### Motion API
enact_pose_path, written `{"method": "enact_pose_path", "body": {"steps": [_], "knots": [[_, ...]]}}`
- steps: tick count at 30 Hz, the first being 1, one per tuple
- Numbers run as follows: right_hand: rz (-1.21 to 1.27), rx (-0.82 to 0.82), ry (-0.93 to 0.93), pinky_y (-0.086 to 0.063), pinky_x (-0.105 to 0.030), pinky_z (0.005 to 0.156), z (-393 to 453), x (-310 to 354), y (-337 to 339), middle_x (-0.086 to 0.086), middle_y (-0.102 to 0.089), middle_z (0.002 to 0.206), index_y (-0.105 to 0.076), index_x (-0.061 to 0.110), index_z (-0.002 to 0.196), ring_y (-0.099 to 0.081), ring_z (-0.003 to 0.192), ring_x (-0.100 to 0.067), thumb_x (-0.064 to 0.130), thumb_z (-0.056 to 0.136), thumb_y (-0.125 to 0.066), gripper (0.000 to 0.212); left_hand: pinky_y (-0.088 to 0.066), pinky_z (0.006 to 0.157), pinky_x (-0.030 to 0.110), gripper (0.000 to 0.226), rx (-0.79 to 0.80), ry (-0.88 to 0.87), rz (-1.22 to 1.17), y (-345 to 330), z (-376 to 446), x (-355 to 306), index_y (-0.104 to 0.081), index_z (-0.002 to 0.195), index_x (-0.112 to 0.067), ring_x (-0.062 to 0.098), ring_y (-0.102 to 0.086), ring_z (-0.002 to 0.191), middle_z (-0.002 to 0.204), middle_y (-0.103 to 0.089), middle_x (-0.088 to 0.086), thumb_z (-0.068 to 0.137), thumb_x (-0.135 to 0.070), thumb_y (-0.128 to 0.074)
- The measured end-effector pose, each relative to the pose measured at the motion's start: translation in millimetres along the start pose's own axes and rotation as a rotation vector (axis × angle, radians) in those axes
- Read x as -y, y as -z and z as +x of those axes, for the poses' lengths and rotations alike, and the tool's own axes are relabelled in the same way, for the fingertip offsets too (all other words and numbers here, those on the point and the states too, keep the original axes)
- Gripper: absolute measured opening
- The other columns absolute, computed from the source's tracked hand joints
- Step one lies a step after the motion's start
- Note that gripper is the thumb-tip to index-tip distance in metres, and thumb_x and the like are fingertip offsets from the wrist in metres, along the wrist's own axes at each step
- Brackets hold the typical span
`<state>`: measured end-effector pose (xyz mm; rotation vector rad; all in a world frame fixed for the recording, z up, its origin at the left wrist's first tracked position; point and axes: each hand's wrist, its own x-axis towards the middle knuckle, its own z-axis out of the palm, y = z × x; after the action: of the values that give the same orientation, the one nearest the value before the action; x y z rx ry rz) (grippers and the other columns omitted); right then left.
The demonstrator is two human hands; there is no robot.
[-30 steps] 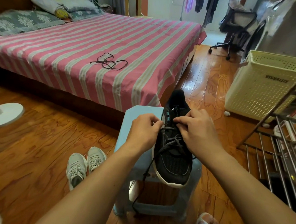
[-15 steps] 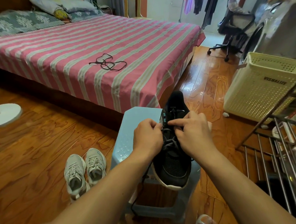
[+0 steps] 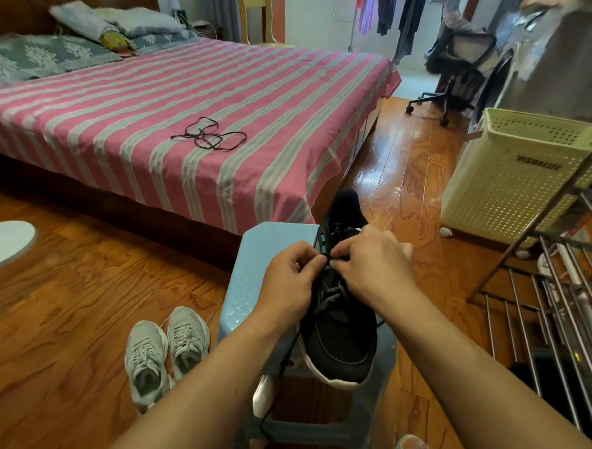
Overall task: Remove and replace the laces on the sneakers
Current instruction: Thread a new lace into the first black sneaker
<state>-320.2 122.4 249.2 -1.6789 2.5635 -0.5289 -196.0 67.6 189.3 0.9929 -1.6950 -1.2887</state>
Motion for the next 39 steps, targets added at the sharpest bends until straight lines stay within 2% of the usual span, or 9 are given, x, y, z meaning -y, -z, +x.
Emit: {"method": "enact_pose_path", "body": {"steps": [7,12,15,19,21,24,28,35,39], "knots": [[0.025,0.022,0.006,-0.035,-0.037,0.089,1,5,-5,0.003,-0.045,0.104,-0.075,0.034,0.108,-0.045,0.115,-0.028,0.037,0.096,-0.064,0.017,-0.053,0.07,0.022,0.014,0.068,-0.001,0.091,13,8,-6,-0.066,0.111,-0.02,0.01,-0.061,0.08,0.103,-0.064,0.001,0.098,-0.024,-0.068],[0.115,0.019,0.021,-0.042,-0.031,0.081,-1,-1,0,-0.007,-0.056,0.11,-0.067,0.011,0.103,-0.055,0.104,-0.029,0.021,0.099,-0.051,0.019,-0.049,0.101,0.026,0.039,0.323,-0.234,0.378,22,14,-11,-0.059,0.134,-0.041,0.0,-0.053,0.111,0.138,-0.033,-0.012,0.095,-0.037,-0.065],[0.836,0.02,-0.224,-0.059,-0.044,0.081,8,-18,29,-0.013,-0.067,0.092,-0.058,0.007,0.089,-0.069,0.087,-0.028,0.01,0.104,-0.044,0.021,-0.051,0.102,0.036,0.051,0.336,-0.283,0.554,28,14,-6,-0.056,0.129,-0.042,0.007,-0.054,0.118,0.144,-0.028,-0.017,0.081,-0.055,-0.066],[1.725,-0.516,-0.715,-0.061,-0.033,0.065,22,-111,68,-0.014,-0.063,0.093,-0.052,0.006,0.093,-0.07,0.069,-0.019,0.005,0.106,-0.035,0.021,-0.051,0.094,0.023,0.043,0.309,-0.262,0.483,28,11,-7,-0.056,0.121,-0.048,0.008,-0.058,0.114,0.144,-0.029,-0.02,0.083,-0.043,-0.075],[1.191,-0.363,-0.846,-0.056,-0.035,0.08,20,-133,56,-0.01,-0.062,0.1,-0.058,0.007,0.108,-0.065,0.079,-0.02,0.011,0.106,-0.041,0.018,-0.044,0.087,0.007,0.046,0.308,-0.254,0.435,26,10,-5,-0.058,0.126,-0.045,0.004,-0.053,0.12,0.145,-0.03,-0.018,0.086,-0.032,-0.078],[0.448,-0.215,-0.461,-0.043,-0.037,0.101,19,-119,33,-0.013,-0.055,0.128,-0.059,0.018,0.135,-0.057,0.117,-0.03,0.023,0.1,-0.057,0.035,-0.046,0.089,0.005,0.053,0.32,-0.187,0.264,22,7,-5,-0.057,0.131,-0.042,0.0,-0.047,0.128,0.143,-0.034,-0.013,0.088,-0.018,-0.078],[0.407,-0.095,0.178,-0.049,-0.029,0.091,13,-75,21,0.004,-0.062,0.109,-0.069,0.026,0.112,-0.059,0.101,-0.011,0.029,0.091,-0.07,0.02,-0.05,0.105,0.024,0.067,0.263,-0.095,0.111,14,0,-4,-0.047,0.146,-0.045,-0.006,-0.046,0.127,0.138,-0.04,-0.011,0.093,-0.013,-0.073],[0.153,-0.022,0.064,-0.043,-0.029,0.068,10,-60,22,0.005,-0.067,0.081,-0.072,0.017,0.092,-0.063,0.083,-0.015,0.038,0.098,-0.061,0.025,-0.054,0.102,0.034,0.081,0.134,-0.054,0.064,1,-7,-8,-0.036,0.149,-0.052,-0.008,-0.054,0.117,0.135,-0.048,-0.009,0.089,-0.013,-0.074],[0.933,-0.029,0.034,-0.041,-0.03,0.062,8,-48,34,0.004,-0.05,0.057,-0.064,0.007,0.078,-0.048,0.055,-0.011,0.024,0.103,-0.055,0.032,-0.049,0.107,0.037,0.071,0.111,-0.109,0.149,-6,-7,-7,-0.044,0.148,-0.042,-0.001,-0.051,0.121,0.13,-0.051,-0.011,0.089,-0.016,-0.074]]}}
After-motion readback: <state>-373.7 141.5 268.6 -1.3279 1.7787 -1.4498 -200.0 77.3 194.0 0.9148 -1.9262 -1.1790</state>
